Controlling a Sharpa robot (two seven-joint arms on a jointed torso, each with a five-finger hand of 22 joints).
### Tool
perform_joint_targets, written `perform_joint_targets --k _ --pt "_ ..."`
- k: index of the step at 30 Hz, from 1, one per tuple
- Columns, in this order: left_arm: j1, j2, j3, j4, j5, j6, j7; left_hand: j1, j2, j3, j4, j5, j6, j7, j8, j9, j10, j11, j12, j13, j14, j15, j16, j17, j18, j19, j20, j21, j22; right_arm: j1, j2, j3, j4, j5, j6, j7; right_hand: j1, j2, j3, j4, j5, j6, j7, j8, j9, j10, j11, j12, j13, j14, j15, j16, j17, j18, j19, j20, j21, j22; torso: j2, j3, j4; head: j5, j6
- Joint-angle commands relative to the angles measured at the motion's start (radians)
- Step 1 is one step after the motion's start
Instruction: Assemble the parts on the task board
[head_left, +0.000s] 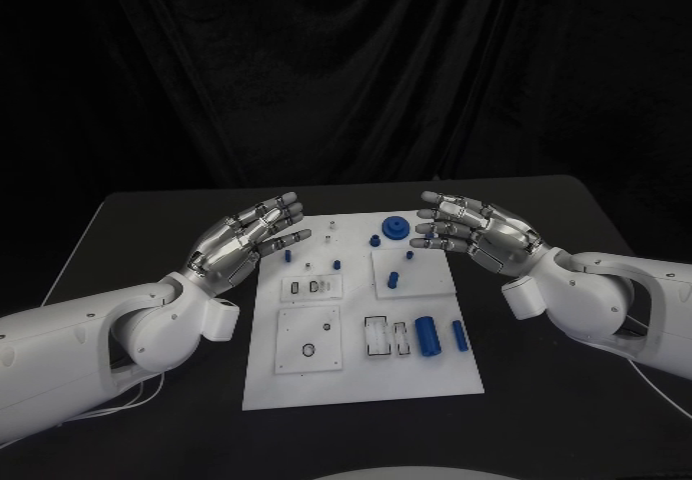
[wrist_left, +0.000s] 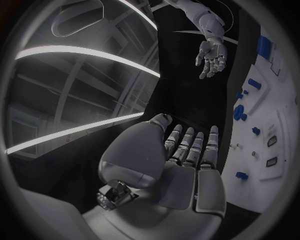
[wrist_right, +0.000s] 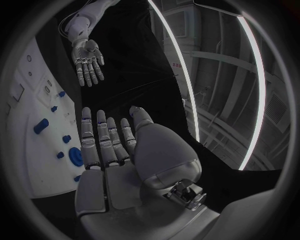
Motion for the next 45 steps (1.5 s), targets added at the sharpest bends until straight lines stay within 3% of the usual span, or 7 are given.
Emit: perform_joint_targets --k 1,8,22,24,29,35,45 --pt "0.004 -0.02 0.004 0.022 -0.024 0.002 0.209 -0.005 -0.006 0.012 -0.005 0.005 0.01 0.002 0.005 0.001 0.007 0.006 0.012 0.001 0.014 0.004 0.009 0.002 0.004 0.016 0.002 0.01 0.004 0.002 -0.005 0.001 0.007 -0.118 -0.053 -0.025 0.037 -0.003 0.011 -0.024 -0.023 0.018 0.004 0.012 -0.002 0.026 -0.004 0.015 -0.005 0.033 -0.006 0.014 0.008 0.005 0.065 -0.012 0.025 0.005 0.023 -0.0112 0.0077 -0.003 -0.004" --pt "0.014 -0.087 0.013 0.084 -0.02 -0.02 0.23 -0.021 -0.011 0.036 -0.02 0.007 0.034 0.008 0.013 0.004 0.021 0.02 0.036 0.004 0.039 0.016 0.032 0.005 -0.009 0.054 0.002 0.033 0.013 0.043 0.004 0.001 0.004 -0.3 -0.14 -0.052 0.113 -0.026 0.054 -0.058 -0.086 0.118 0.041 0.035 0.0 0.126 -0.008 0.042 -0.016 0.172 -0.029 0.064 0.034 0.004 0.235 -0.07 0.108 0.035 0.048 -0.0135 0.0131 0.003 -0.005" --pt "0.028 -0.173 0.015 0.174 0.033 -0.026 0.235 -0.04 -0.009 0.068 -0.033 0.008 0.039 0.016 0.015 0.004 0.021 0.035 0.047 0.003 0.047 0.027 0.046 0.006 -0.024 0.067 0.001 0.043 0.016 0.222 0.094 0.001 -0.03 -0.784 -0.207 -0.348 0.133 -0.074 0.075 -0.053 -0.144 0.203 0.067 0.0 -0.012 0.261 -0.034 0.004 -0.051 0.462 -0.101 0.193 0.083 0.002 0.394 -0.135 0.391 0.202 0.099 -0.0238 0.0142 0.012 0.015" --pt "0.028 -0.183 0.015 0.184 0.034 -0.025 0.234 -0.041 -0.009 0.071 -0.034 0.007 0.038 0.016 0.014 0.003 0.019 0.036 0.047 0.003 0.045 0.028 0.045 0.005 -0.025 0.062 0.001 0.04 0.014 0.251 0.113 0.001 -0.033 -0.872 -0.214 -0.398 0.112 -0.086 0.09 -0.021 -0.228 0.256 0.068 -0.014 -0.012 0.329 -0.058 -0.017 -0.062 0.587 -0.124 0.357 0.158 0.003 0.505 -0.154 0.526 0.282 0.113 -0.0265 0.0165 0.009 0.023" --pt "0.029 -0.207 0.016 0.205 0.036 -0.027 0.231 -0.043 -0.009 0.076 -0.037 0.007 0.037 0.017 0.014 0.003 0.016 0.037 0.046 0.002 0.043 0.03 0.045 0.005 -0.027 0.056 0.001 0.036 0.013 0.308 0.156 0.001 -0.032 -1.081 -0.228 -0.516 0.096 -0.143 0.156 0.029 -0.224 0.322 0.072 -0.089 -0.009 0.404 -0.064 -0.103 -0.069 0.735 -0.126 0.604 0.405 -0.044 0.636 -0.154 0.844 0.669 0.132 -0.0325 0.0194 0.008 0.036" --pt "0.029 -0.226 0.017 0.222 0.041 -0.032 0.233 -0.055 -0.013 0.093 -0.046 0.006 0.034 0.018 0.013 0.003 0.008 0.038 0.046 0.001 0.041 0.034 0.049 0.005 -0.029 0.097 0.002 0.063 0.024 0.34 0.201 0.001 -0.027 -1.455 -0.293 -0.606 0.09 -0.206 0.283 0.04 -0.263 0.384 0.057 -0.131 0.0 0.483 -0.073 -0.182 -0.069 0.851 -0.134 0.731 0.647 -0.085 0.722 -0.161 1.032 0.96 0.145 -0.0378 0.0222 0.014 0.046" --pt "0.029 -0.23 0.017 0.227 0.047 -0.021 0.238 -0.06 -0.011 0.103 -0.048 0.006 0.035 0.019 0.013 0.003 0.006 0.041 0.046 0.001 0.035 0.035 0.047 0.004 -0.032 0.085 0.002 0.056 0.02 0.34 0.253 0.001 -0.031 -1.897 -0.383 -0.722 0.036 -0.292 0.413 0.072 -0.28 0.419 0.032 -0.187 0.017 0.544 -0.082 -0.276 -0.068 0.906 -0.143 0.792 0.789 -0.097 0.747 -0.171 1.086 1.044 0.168 -0.0507 0.0298 0.001 0.064"
